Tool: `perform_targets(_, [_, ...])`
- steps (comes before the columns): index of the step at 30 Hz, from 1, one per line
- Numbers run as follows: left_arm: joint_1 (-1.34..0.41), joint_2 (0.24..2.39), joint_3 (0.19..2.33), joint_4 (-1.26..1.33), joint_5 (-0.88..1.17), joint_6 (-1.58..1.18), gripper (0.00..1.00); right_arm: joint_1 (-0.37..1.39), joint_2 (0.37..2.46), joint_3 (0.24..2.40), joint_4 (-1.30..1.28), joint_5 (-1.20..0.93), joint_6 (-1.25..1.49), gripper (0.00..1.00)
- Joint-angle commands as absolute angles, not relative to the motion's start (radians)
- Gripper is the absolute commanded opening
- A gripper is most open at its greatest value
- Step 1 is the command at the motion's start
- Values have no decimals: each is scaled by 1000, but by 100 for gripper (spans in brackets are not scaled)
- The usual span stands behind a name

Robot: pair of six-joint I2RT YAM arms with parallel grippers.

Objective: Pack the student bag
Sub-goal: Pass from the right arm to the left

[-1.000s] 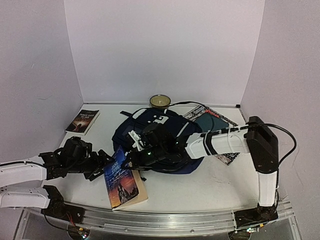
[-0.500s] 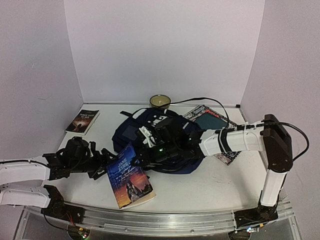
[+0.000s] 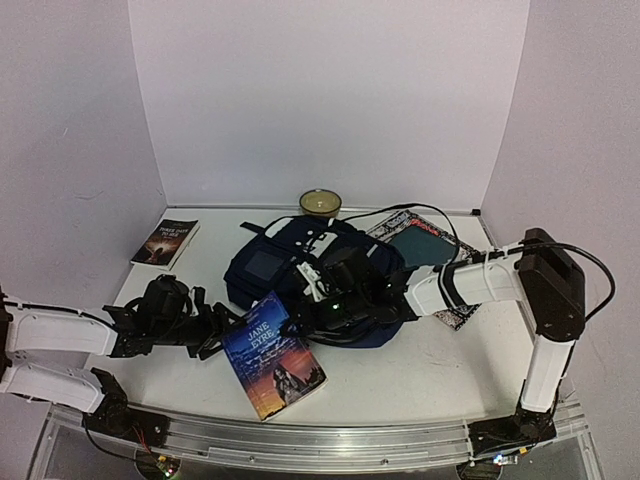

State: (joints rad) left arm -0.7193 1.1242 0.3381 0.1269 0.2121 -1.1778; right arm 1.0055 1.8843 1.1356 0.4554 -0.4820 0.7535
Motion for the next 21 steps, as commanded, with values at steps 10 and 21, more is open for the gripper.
perform_targets(10, [-742,958,326,318,286,-1223,26,949,1833,1087,536,-445,748,10])
perform_targets(21, [-742,785,348,318,278,-1270,0,947,1739,1074,539,-448,749,62])
